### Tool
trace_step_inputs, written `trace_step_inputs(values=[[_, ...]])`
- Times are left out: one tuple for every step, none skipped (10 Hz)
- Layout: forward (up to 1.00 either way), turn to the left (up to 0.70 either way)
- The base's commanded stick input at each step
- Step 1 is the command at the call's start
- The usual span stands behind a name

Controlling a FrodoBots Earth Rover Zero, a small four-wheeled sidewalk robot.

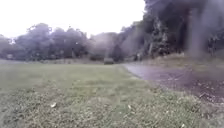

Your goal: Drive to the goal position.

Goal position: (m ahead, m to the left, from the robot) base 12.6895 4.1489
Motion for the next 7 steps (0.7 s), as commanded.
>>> trace_step_inputs(values=[[0.45, 0.0], [0.45, 0.0], [0.45, 0.0], [0.45, 0.0], [0.45, 0.0], [0.45, 0.0], [0.45, 0.0]])
